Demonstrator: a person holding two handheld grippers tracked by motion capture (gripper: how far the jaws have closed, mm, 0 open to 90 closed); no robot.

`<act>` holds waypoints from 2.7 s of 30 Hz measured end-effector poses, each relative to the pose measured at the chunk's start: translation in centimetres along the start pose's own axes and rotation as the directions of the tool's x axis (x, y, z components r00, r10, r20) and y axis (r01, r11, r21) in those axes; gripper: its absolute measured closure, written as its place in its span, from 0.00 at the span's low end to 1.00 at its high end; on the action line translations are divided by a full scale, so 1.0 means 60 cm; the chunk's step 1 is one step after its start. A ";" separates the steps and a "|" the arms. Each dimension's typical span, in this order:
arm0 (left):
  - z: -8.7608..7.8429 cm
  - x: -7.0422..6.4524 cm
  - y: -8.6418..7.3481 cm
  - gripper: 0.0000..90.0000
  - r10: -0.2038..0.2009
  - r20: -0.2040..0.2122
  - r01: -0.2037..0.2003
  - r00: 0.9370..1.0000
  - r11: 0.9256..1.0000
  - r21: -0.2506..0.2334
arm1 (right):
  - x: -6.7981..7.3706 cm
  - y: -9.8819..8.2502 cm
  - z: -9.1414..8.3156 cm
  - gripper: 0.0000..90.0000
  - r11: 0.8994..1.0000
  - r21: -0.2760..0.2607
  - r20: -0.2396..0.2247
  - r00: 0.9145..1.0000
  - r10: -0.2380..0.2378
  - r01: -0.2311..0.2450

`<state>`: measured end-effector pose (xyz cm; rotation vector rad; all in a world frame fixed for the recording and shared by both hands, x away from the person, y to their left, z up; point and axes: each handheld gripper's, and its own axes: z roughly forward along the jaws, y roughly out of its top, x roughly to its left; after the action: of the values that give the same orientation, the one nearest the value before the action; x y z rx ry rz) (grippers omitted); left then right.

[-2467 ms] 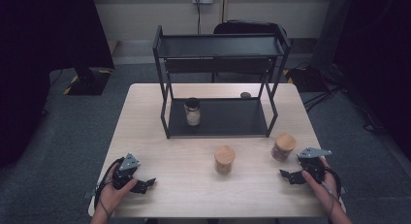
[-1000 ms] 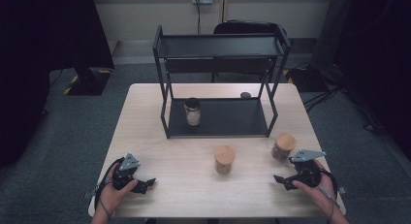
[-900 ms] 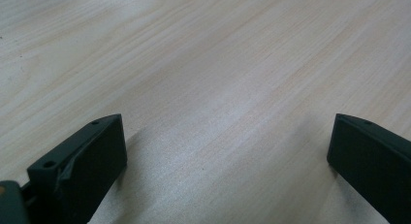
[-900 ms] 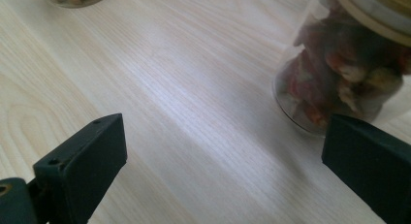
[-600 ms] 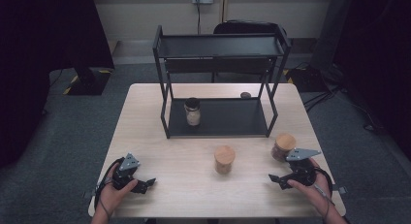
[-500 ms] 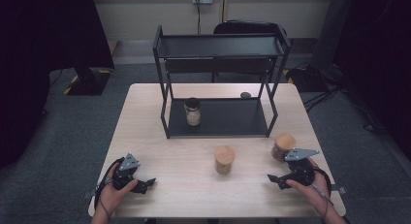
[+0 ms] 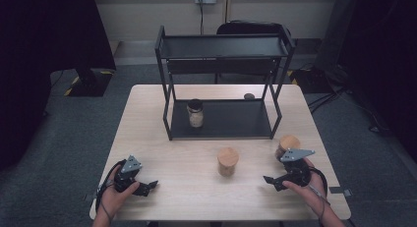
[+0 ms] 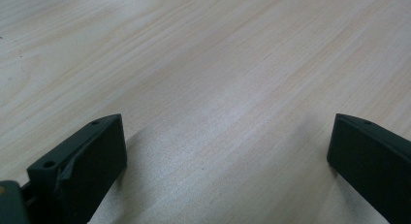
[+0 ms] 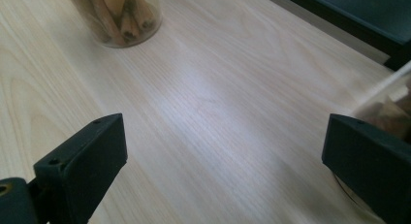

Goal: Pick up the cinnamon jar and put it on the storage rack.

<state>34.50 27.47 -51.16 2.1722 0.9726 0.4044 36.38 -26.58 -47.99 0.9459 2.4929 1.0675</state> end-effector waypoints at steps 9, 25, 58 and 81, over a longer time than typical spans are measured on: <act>0.000 0.000 0.000 0.00 0.000 0.000 0.000 1.000 1.000 0.000 | 0.012 0.015 0.016 0.01 1.000 -0.002 -0.014 1.000 -0.016 0.016; 0.000 0.000 0.000 0.00 0.000 0.000 0.000 1.000 1.000 0.000 | 0.032 0.045 0.039 0.01 0.999 -0.039 -0.070 0.997 -0.020 0.017; 0.000 0.000 0.000 0.00 0.000 -0.001 0.000 1.000 1.000 0.000 | 0.074 0.093 0.088 0.01 0.996 -0.069 -0.124 0.991 -0.056 0.047; 0.000 0.000 0.000 0.00 0.000 0.000 0.000 1.000 1.000 0.000 | 0.100 0.118 0.123 0.01 0.993 -0.082 -0.149 0.984 -0.094 0.082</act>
<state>34.49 27.47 -51.16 2.1722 0.9722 0.4051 38.60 -14.94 -47.94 0.7509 2.5684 1.2381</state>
